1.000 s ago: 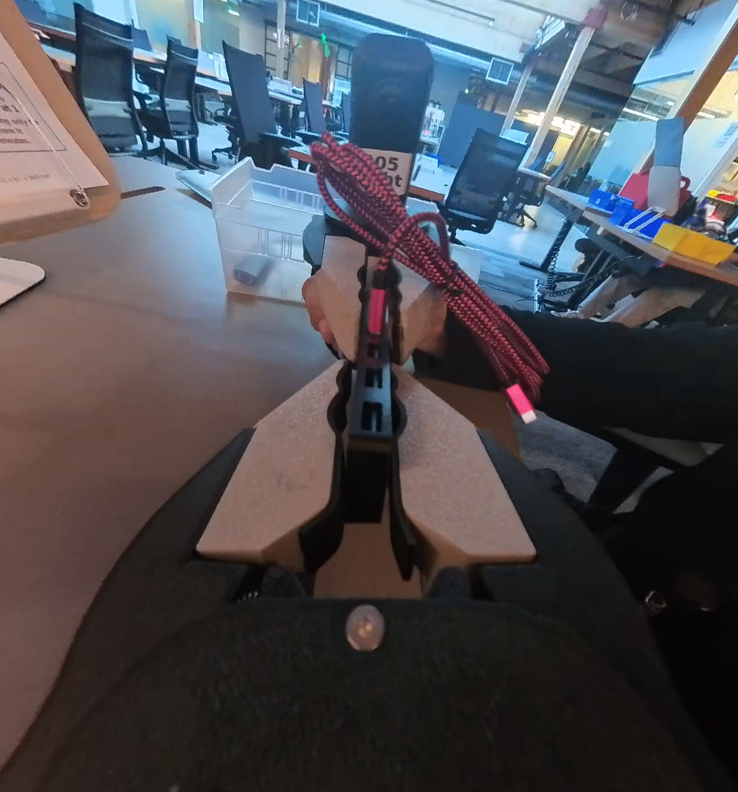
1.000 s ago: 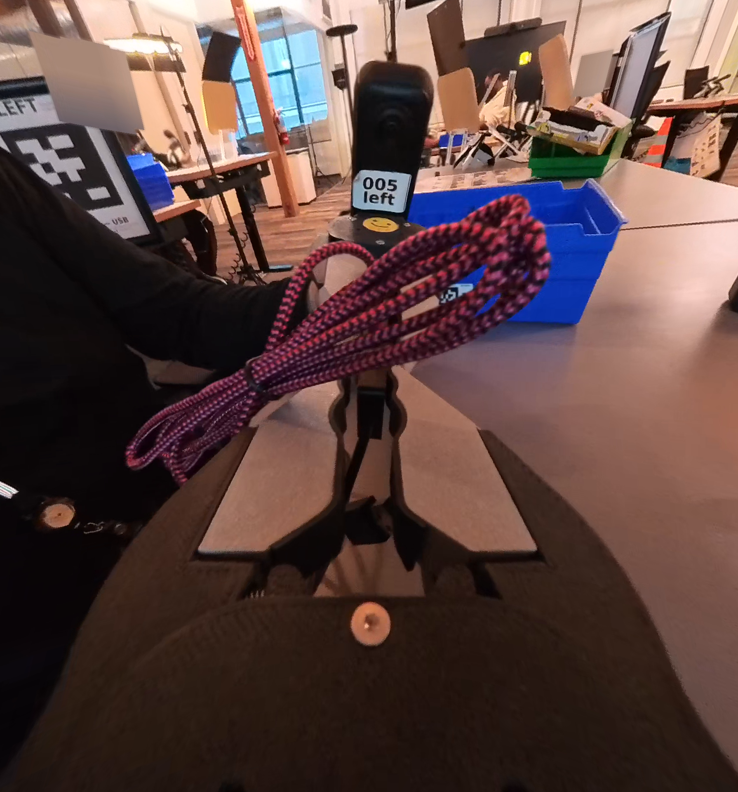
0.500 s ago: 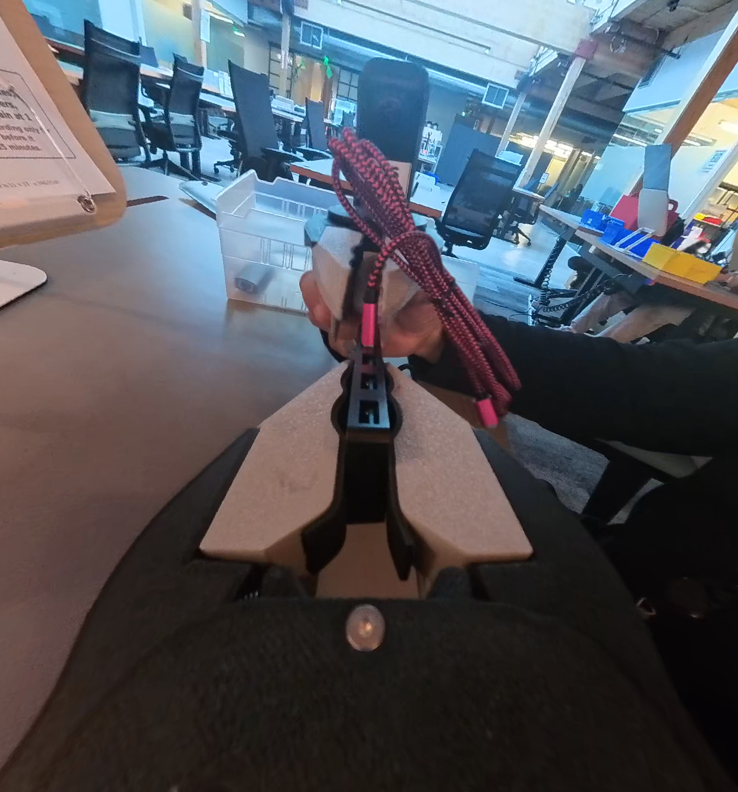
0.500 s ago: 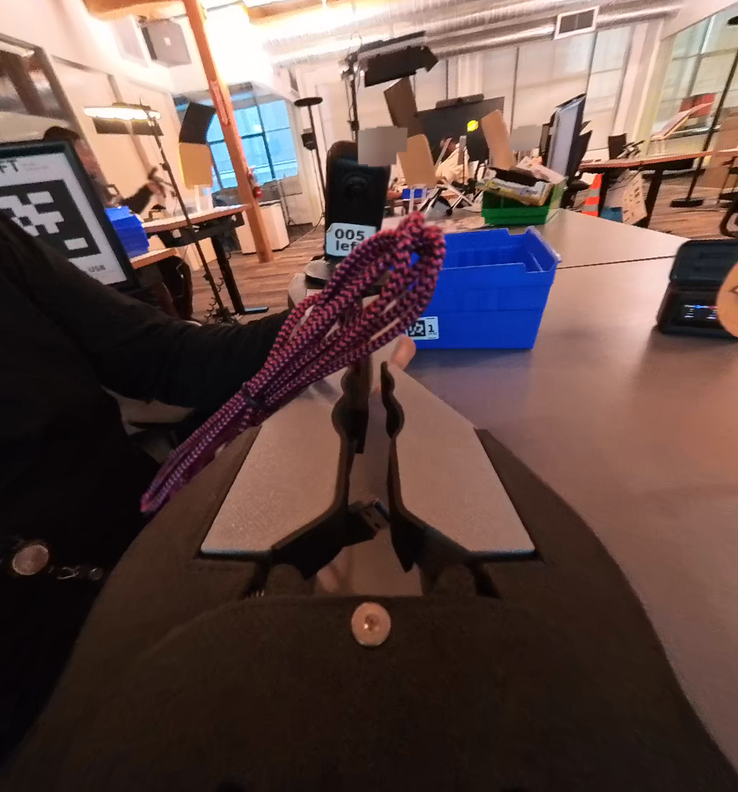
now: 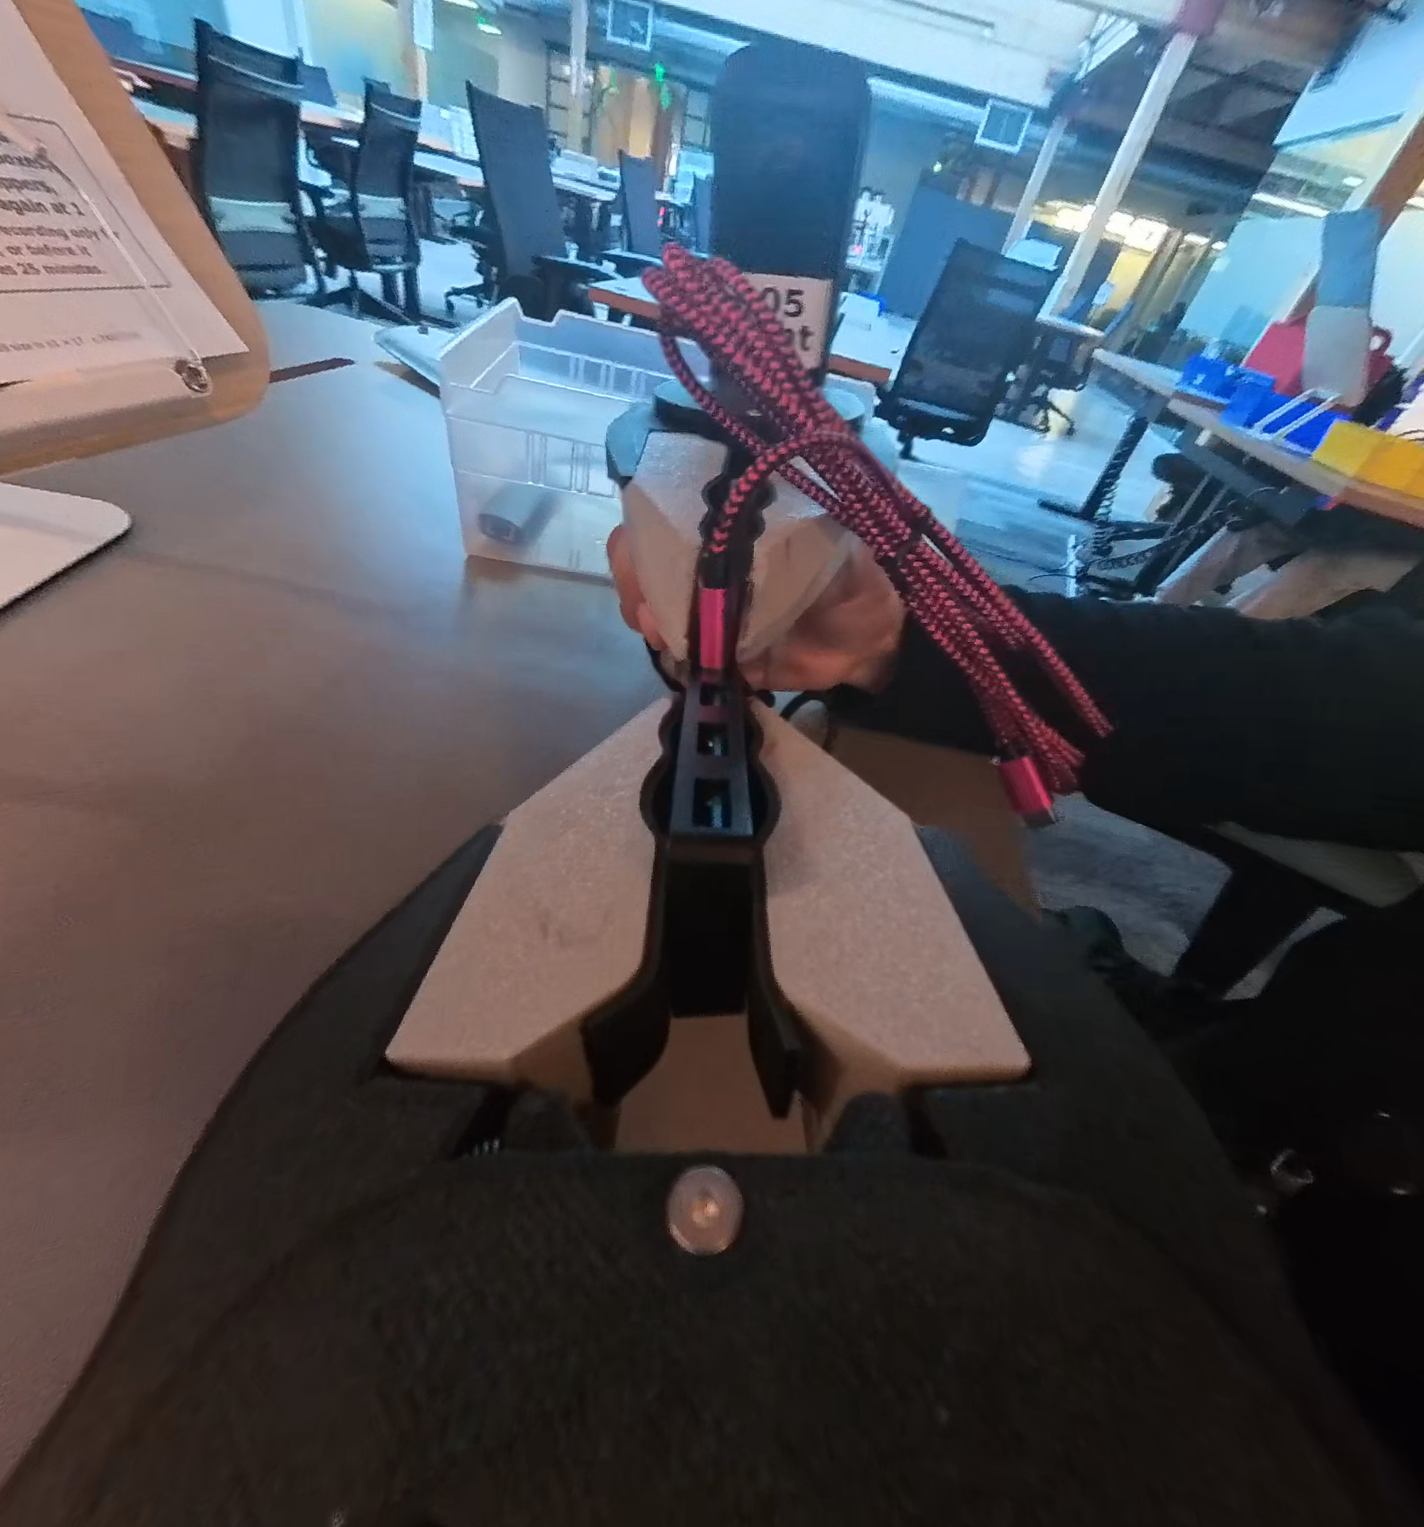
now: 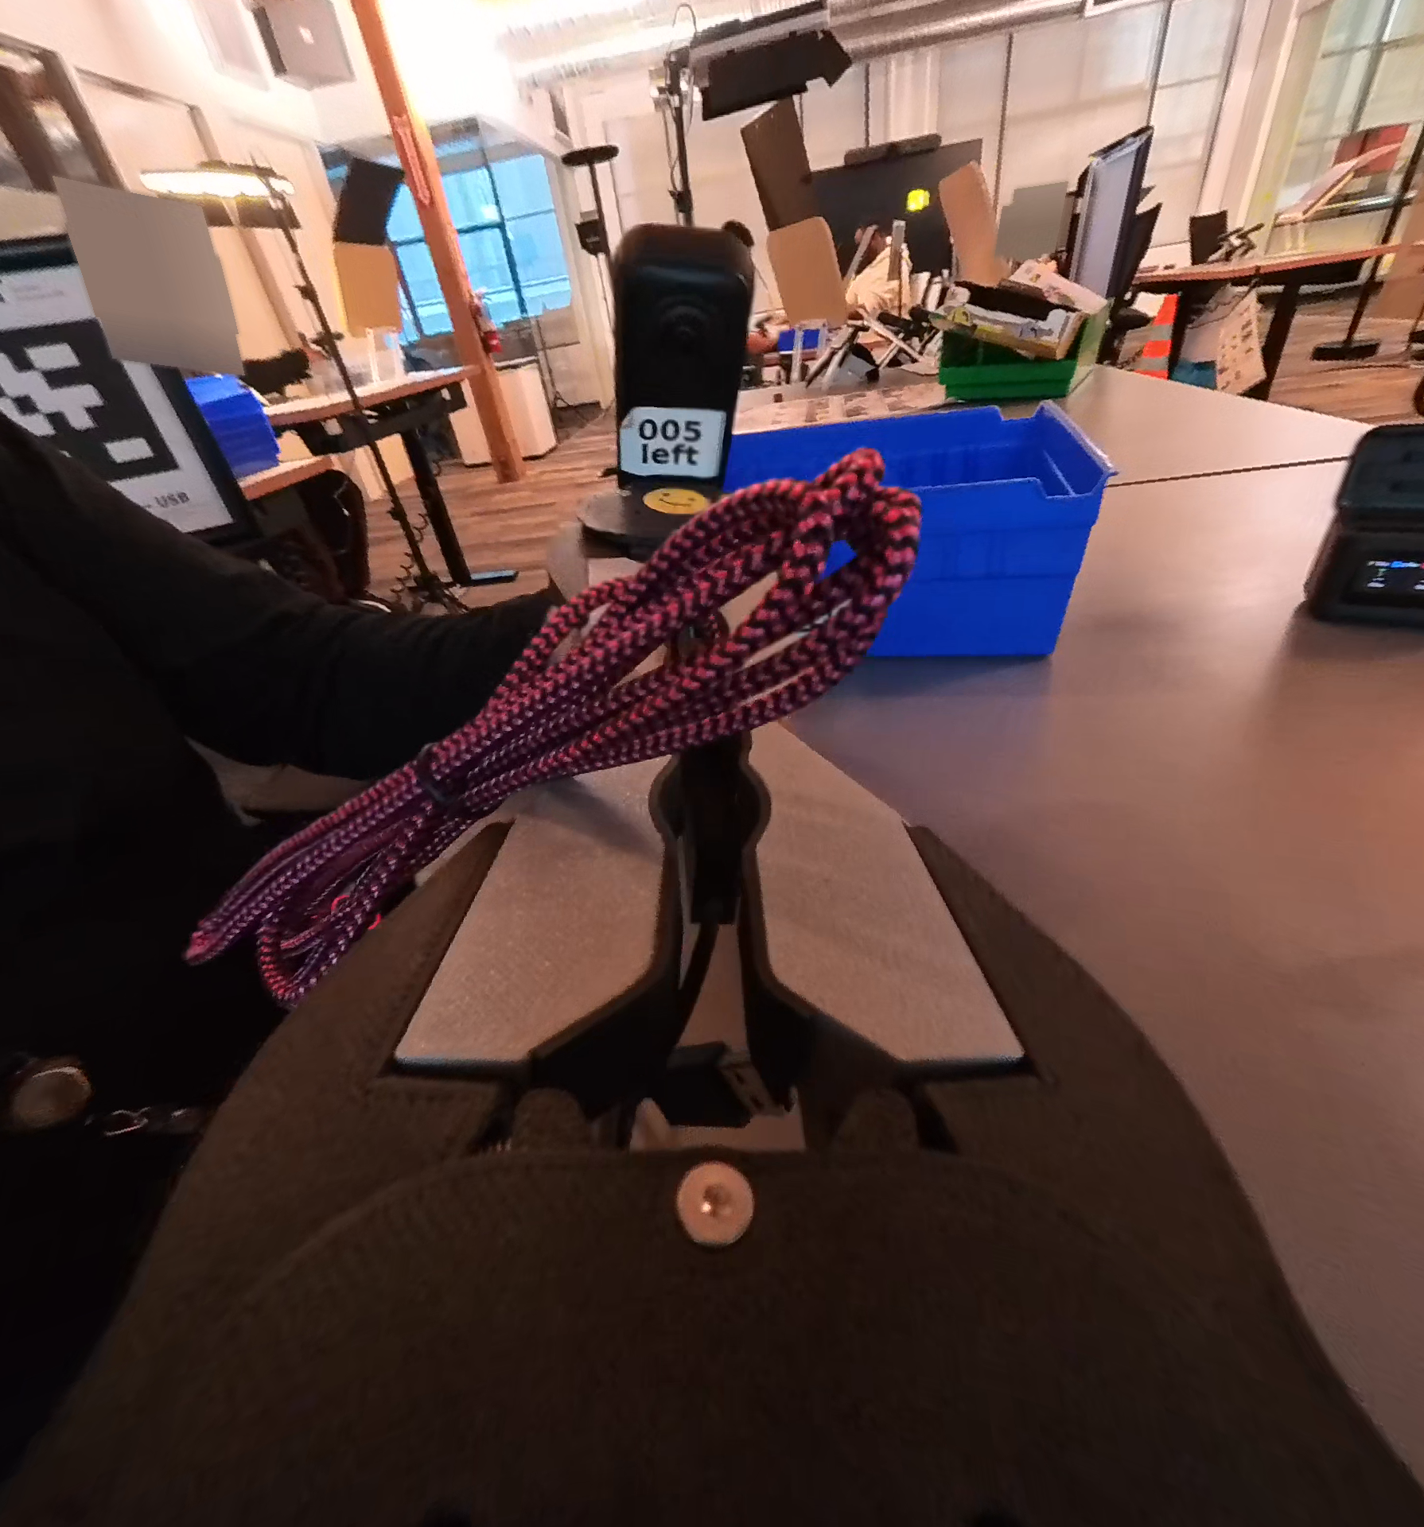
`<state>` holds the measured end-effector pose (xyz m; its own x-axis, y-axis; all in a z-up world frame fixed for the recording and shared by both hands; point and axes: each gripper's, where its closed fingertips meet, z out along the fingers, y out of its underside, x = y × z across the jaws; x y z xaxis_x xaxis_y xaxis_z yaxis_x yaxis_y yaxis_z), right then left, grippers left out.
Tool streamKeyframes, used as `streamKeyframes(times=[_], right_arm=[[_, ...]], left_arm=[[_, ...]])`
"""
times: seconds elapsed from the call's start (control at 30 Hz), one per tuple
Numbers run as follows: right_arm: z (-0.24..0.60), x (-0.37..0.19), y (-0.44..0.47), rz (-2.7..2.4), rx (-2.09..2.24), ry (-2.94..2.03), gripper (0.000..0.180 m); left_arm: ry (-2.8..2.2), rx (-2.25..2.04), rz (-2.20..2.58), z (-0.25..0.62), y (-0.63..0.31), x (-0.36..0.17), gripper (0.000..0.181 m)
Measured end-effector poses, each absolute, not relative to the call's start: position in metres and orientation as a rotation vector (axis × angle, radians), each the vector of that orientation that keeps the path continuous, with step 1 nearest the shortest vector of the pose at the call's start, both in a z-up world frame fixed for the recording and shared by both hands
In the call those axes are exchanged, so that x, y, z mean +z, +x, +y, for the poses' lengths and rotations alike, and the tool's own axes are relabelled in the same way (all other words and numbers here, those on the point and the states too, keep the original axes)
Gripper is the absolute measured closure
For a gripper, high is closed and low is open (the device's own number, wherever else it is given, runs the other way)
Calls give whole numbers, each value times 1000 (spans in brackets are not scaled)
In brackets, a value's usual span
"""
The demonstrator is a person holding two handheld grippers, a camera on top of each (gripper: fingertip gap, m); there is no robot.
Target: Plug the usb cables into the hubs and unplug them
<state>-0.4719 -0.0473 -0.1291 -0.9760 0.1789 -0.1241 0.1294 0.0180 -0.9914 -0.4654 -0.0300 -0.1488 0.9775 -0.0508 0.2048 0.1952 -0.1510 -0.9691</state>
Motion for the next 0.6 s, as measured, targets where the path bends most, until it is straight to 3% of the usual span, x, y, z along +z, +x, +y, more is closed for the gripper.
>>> streamKeyframes(times=[0.43,0.53,0.6], right_arm=[[-52,-90,-488,-1811,2561,-587,177],[14,-49,-503,-1237,2876,-665,177],[12,-58,-503,-1395,2736,-668,177]], left_arm=[[-1534,-336,-185,-37,-473,-122,170],[-1826,-248,-114,-27,-454,-173,171],[-1726,-233,-43,-24,-444,-157,171]])
